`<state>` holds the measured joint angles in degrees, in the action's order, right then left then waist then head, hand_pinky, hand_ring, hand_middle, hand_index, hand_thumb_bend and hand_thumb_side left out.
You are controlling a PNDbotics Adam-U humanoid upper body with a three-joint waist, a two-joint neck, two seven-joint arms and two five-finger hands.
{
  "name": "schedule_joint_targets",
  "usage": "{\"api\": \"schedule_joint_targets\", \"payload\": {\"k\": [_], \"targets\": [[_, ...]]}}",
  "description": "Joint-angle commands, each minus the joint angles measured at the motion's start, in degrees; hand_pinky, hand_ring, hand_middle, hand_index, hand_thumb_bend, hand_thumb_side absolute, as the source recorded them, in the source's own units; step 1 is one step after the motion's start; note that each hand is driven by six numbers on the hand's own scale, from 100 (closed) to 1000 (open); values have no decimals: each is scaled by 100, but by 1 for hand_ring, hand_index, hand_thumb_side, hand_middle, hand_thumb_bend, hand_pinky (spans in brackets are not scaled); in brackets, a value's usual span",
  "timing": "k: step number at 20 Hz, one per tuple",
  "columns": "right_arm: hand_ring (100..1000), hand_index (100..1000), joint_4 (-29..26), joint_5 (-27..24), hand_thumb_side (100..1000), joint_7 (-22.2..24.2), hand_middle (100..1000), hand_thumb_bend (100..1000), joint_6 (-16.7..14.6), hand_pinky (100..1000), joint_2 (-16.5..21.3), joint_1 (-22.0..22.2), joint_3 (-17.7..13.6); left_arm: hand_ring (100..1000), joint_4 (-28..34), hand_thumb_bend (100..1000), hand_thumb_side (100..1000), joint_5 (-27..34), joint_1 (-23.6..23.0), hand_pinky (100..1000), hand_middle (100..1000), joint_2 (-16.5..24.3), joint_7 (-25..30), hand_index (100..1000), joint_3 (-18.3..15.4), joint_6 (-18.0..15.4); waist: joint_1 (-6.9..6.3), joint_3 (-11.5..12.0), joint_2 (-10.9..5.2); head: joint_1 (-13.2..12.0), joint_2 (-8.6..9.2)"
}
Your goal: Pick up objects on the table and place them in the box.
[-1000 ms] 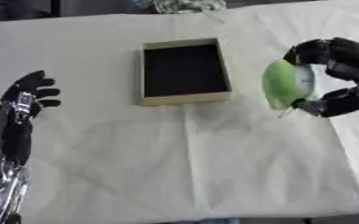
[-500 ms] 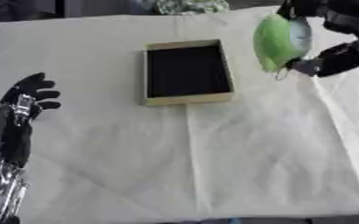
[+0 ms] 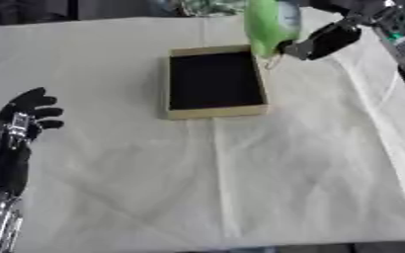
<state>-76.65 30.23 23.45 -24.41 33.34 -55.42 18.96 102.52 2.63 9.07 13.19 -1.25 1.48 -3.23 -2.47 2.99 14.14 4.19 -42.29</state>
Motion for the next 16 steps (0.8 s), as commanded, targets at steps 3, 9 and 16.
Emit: {"api": "schedule_joint_targets", "payload": {"k": [3, 9, 16], "targets": [[702, 593, 629, 533, 100, -44, 539, 100, -148, 815, -424, -321, -172, 707, 102, 175, 813, 47, 82, 670, 692, 66, 75, 835, 45, -6, -2, 79, -96, 117, 20], [711, 614, 1312, 1245, 100, -125, 557, 100, -260, 819, -876, -455, -338, 708, 99, 175, 813, 65, 93, 670, 692, 47, 109, 835, 72, -1, -20, 170, -102, 196, 24], [729, 724, 1919, 1764, 106, -369, 650, 100, -250, 819, -1206, -477, -539, 708, 107, 175, 813, 77, 95, 670, 692, 32, 130, 834, 85, 11, -56, 223, -109, 244, 17]]}}
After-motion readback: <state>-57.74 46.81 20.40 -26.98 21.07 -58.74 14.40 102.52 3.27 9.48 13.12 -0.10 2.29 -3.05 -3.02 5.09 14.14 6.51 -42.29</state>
